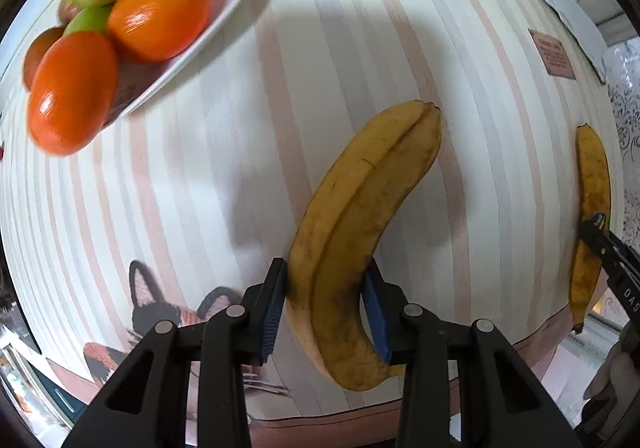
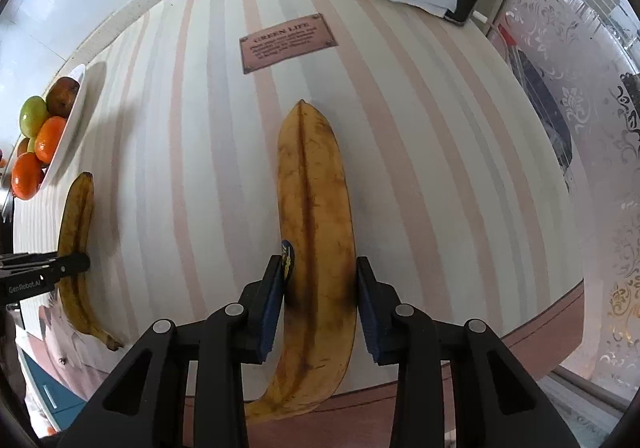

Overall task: Organize fruits
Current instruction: 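Carry both bananas over the plate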

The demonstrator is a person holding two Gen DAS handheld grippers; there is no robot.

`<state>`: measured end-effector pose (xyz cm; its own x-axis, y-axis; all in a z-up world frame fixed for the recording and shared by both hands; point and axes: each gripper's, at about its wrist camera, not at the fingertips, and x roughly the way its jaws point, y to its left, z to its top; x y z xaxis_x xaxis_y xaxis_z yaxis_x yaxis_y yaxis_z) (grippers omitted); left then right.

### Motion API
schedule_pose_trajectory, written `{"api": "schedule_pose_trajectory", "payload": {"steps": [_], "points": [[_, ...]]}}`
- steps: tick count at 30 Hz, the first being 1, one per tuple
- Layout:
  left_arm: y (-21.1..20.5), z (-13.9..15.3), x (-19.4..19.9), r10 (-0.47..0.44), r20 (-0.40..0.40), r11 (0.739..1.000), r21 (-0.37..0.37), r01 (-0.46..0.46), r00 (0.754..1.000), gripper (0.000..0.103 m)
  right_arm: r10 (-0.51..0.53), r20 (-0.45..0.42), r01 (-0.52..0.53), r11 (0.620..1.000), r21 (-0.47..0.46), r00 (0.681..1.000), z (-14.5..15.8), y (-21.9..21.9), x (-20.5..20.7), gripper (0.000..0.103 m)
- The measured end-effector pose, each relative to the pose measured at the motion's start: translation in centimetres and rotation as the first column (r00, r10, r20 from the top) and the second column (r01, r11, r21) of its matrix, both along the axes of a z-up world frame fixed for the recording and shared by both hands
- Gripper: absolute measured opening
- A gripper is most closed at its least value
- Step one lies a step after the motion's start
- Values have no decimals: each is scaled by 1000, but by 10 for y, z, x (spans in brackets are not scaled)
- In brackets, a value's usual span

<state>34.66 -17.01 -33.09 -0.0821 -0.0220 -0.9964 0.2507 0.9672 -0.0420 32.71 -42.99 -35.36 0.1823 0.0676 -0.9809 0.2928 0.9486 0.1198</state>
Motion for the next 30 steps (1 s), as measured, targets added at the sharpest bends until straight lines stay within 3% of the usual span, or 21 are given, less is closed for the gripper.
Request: {"api": "schedule_pose_trajectory", "payload": {"steps": [9, 18, 26, 30], "points": [[52, 49, -15, 87, 47, 990, -114, -82, 995, 34, 23, 87, -34, 992, 121, 996, 22, 47, 8, 37], [125, 125, -1, 193, 130, 962, -220, -161, 973, 34, 127, 184, -167, 961, 222, 975, 63, 119, 68, 37], [170, 161, 73, 190, 193, 973, -165, -159, 963, 34, 202, 240, -253, 944, 210, 950, 79, 177, 147, 37], [175, 159, 120, 134, 214, 987, -111, -112, 968, 34, 211, 229, -257, 947, 191, 950, 74, 193, 182, 37]]}}
